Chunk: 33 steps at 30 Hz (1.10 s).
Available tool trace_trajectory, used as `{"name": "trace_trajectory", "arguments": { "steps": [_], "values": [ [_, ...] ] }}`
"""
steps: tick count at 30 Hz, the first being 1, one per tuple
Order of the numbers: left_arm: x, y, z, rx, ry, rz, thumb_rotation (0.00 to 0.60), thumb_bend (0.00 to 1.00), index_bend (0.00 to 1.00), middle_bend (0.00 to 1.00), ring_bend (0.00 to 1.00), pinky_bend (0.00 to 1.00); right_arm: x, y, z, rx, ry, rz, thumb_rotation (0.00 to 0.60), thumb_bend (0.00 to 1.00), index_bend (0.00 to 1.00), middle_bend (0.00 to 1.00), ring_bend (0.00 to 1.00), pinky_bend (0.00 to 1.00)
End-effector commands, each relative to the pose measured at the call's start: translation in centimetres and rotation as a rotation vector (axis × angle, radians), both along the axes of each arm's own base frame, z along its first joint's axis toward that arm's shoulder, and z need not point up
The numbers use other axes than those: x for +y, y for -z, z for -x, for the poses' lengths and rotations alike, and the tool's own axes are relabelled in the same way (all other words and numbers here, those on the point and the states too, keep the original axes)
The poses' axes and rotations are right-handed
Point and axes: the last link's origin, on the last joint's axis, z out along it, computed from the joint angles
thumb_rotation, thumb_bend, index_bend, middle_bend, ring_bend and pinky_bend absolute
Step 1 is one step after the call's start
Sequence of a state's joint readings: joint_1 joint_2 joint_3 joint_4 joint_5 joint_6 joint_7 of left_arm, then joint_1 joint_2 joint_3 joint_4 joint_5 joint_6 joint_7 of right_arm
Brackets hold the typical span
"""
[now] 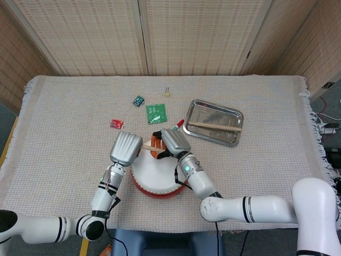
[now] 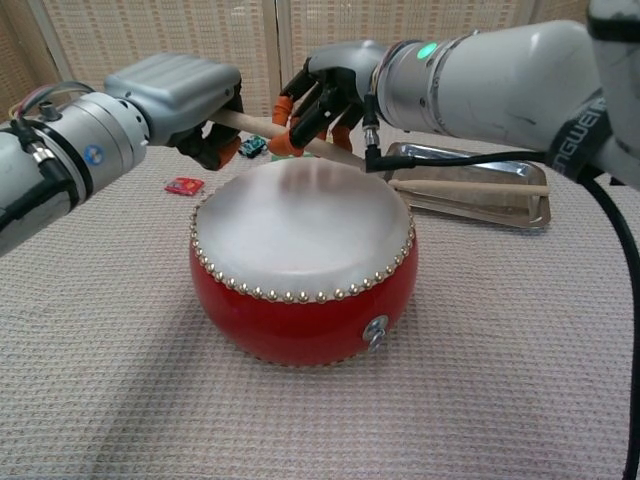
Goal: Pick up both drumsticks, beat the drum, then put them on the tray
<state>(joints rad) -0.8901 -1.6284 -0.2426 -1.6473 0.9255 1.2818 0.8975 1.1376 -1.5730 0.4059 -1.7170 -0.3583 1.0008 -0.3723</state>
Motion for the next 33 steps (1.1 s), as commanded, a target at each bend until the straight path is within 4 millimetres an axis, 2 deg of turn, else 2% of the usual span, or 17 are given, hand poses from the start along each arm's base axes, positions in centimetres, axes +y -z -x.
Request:
{"name": "trace_trajectory", "arguments": {
  "steps": [1, 7, 10, 17, 20, 24, 29, 33],
  "values": [
    [0.02, -0.06, 0.04, 0.000, 0.001, -0.001, 0.600, 0.68, 0.48, 0.71, 0.79, 1.00, -0.14, -0.09, 0.41, -0.008, 0.006, -0.004, 0.600, 0.55, 0.94, 0.68, 0.64, 0.77],
    [0.02, -0.30, 0.14, -0.004, 0.003, -0.007, 0.600, 0.63, 0.33, 0.58, 0.65, 1.00, -0.33, -0.22, 0.71, -0.022, 0.008, -0.006, 0.600, 0.55, 0.95, 0.68, 0.64, 0.77],
    [0.01, -0.41, 0.09, -0.006, 0.006, -0.006, 0.600, 0.58, 0.26, 0.48, 0.55, 0.92, -0.32, -0.16, 0.89, -0.027, 0.009, -0.007, 0.600, 0.55, 0.95, 0.68, 0.64, 0.77],
    [-0.04, -0.40, -0.03, -0.002, 0.000, 0.026, 0.600, 0.42, 0.10, 0.21, 0.22, 0.48, -0.38, 0.03, 1.00, -0.030, 0.008, -0.010, 0.600, 0.55, 0.96, 0.68, 0.64, 0.77],
    [0.01, -0.40, -0.10, 0.003, 0.000, 0.032, 0.600, 0.40, 0.06, 0.14, 0.13, 0.37, -0.39, -0.01, 0.94, -0.032, 0.004, -0.007, 0.600, 0.55, 0.96, 0.68, 0.64, 0.77],
    [0.05, -0.40, -0.19, 0.006, 0.003, 0.035, 0.600, 0.37, 0.01, 0.07, 0.06, 0.29, -0.43, 0.04, 1.05, -0.030, 0.005, -0.006, 0.600, 0.56, 0.97, 0.68, 0.64, 0.77],
    [0.09, -0.62, -0.17, 0.012, 0.004, 0.030, 0.600, 0.36, 0.00, 0.01, 0.01, 0.26, -0.49, -0.10, 1.10, -0.036, 0.005, -0.004, 0.600, 0.56, 0.98, 0.68, 0.65, 0.77],
    [0.16, -0.96, 0.13, 0.017, -0.006, 0.027, 0.600, 0.35, 0.00, 0.00, 0.00, 0.24, -0.46, -0.38, 1.37, -0.039, 0.005, -0.002, 0.600, 0.57, 0.98, 0.68, 0.65, 0.77]
  ]
}}
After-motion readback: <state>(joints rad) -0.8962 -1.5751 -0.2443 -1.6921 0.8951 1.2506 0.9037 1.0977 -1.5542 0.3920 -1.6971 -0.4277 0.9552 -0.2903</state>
